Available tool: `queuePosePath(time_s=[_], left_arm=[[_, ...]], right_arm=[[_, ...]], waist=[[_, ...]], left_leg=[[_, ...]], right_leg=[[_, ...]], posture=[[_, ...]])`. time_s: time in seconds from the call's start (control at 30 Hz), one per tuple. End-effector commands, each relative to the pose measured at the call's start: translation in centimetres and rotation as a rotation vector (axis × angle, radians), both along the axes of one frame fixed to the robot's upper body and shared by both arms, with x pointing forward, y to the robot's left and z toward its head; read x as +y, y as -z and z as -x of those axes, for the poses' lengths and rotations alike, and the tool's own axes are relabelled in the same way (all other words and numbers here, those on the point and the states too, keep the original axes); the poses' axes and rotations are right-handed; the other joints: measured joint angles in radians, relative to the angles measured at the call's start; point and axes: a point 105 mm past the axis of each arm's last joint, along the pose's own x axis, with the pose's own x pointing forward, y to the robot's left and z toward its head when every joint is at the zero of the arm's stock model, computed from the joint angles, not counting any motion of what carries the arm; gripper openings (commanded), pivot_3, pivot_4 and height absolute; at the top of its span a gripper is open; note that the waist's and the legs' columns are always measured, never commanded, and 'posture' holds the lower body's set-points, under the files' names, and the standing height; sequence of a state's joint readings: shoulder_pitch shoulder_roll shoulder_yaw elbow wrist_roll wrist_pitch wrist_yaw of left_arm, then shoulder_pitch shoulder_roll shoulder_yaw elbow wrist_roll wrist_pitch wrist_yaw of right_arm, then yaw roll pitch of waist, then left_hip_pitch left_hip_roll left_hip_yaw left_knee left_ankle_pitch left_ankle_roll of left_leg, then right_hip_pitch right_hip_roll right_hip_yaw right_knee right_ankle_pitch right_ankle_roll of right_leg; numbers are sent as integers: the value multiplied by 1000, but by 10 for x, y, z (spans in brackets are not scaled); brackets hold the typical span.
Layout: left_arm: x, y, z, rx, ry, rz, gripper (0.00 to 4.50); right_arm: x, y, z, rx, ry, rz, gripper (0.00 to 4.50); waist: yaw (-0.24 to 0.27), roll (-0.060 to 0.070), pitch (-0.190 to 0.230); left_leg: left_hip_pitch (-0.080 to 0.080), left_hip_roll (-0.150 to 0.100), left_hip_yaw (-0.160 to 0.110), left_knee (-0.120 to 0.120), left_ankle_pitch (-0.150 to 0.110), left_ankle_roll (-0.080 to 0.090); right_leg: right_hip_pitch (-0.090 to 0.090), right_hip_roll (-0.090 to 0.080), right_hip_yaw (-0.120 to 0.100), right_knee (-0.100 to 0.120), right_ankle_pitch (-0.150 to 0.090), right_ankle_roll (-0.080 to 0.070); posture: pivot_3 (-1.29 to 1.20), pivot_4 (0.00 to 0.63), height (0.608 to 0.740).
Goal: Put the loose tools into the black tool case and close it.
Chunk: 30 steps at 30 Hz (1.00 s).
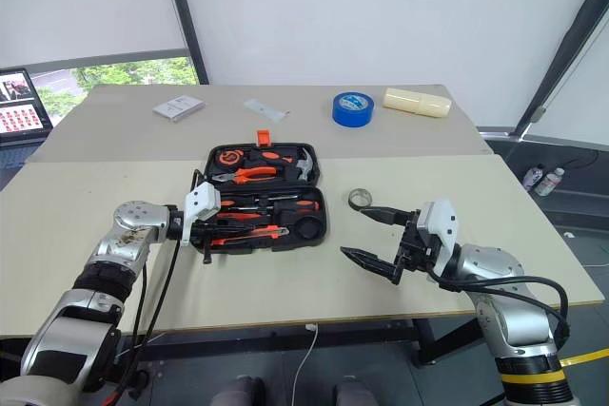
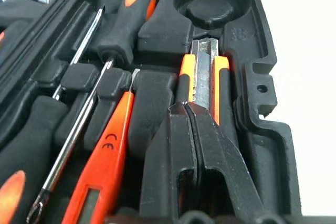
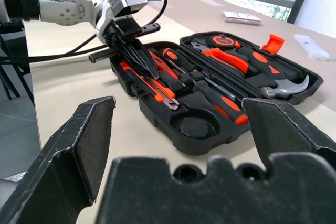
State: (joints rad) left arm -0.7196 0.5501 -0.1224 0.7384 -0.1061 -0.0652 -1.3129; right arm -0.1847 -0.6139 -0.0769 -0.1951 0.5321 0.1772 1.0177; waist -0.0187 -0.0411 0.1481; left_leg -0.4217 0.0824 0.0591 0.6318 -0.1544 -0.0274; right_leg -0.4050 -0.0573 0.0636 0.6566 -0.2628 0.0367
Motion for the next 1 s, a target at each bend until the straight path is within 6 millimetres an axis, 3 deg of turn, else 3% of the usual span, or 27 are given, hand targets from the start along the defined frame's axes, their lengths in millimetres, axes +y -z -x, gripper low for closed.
queuePosePath(time_s=[0.03, 0.07, 0.17, 0.27, 0.37, 0.43, 0.53, 0.6, 0.73, 0.83, 0.9, 1.0], left_arm=[[20, 31, 6, 84, -57, -88, 63], [19, 30, 5, 73, -49, -80, 63], [5, -8, 3, -18, -13, 175, 63], [14, -41, 7, -102, -8, 285, 811], [29, -65, 20, -190, -27, 338, 1889], [41, -70, 30, -230, -62, 341, 2725], [59, -60, 51, -217, -116, 320, 3819], [69, -52, 63, -203, -146, 313, 4372], [82, -45, 78, -165, -196, 348, 4372], [75, -56, 82, -189, -171, 407, 4372], [71, -60, 82, -203, -162, 419, 4372], [58, -63, 83, -197, -127, 438, 4372]], right_arm=[[-9, -12, 0, -50, 34, -10, 4500], [-10, -11, 0, -50, 39, -10, 4500], [-17, -13, 4, -56, 67, -8, 4500], [-36, -8, 14, -50, 131, 11, 4500], [-63, 1, 24, -33, 236, 32, 4500], [-82, 10, 29, -18, 322, 41, 4500], [-107, 26, 32, 3, 458, 64, 4500], [-113, 32, 32, 6, 492, 84, 4500], [-103, 21, 17, -24, 459, 110, 4500], [-86, 14, -14, 50, 443, 215, 4500], [-74, 8, -24, 80, 404, 229, 4500], [-47, -1, -51, 124, 305, 314, 4500]], waist=[[0, 0, 0], [0, 0, 0], [0, 0, 0], [4, -1, 1], [5, -2, 2], [5, -2, 2], [-1, -1, 1], [-2, -1, 2], [-2, -2, 3], [-2, -1, 3], [-2, -1, 3], [2, -1, 3]], left_leg=[[0, 0, 0, 0, 0, 0], [0, 0, 0, 0, 0, 0], [1, 0, 0, -1, 0, 0], [-3, 0, 0, -1, 0, 0], [-7, 0, 0, -2, 0, 0], [-10, -1, 0, -3, 0, 0], [-8, -1, 0, -5, -1, 0], [-6, 0, 1, -5, -1, 0], [-3, 0, 1, -5, -2, -2], [-2, 0, 2, -4, -5, -8], [-3, 0, 3, -4, -5, -8], [-4, 0, 2, -4, -5, -7]], right_leg=[[0, 0, 0, 0, 0, 0], [0, 0, 0, 0, 0, 0], [0, 0, 0, 0, 0, 0], [-3, 0, 0, 0, 0, 0], [-6, 0, 0, -2, 2, -3], [-8, 0, 0, -2, 2, -4], [-8, 0, 1, -3, 1, -4], [-7, -1, 1, -3, 0, -2], [-6, -1, 1, -3, -3, -8], [-7, -2, 1, -3, -1, -9], [-9, -3, 2, -4, 0, -10], [-11, -2, 2, -3, 1, -11]], posture=[[0, 150, 740], [0, 150, 740], [0, 150, 740], [0, 150, 740], [0, 150, 740], [0, 150, 740], [0, 150, 740], [0, 150, 740], [0, 150, 740], [0, 150, 740], [0, 150, 740], [0, 150, 740]])
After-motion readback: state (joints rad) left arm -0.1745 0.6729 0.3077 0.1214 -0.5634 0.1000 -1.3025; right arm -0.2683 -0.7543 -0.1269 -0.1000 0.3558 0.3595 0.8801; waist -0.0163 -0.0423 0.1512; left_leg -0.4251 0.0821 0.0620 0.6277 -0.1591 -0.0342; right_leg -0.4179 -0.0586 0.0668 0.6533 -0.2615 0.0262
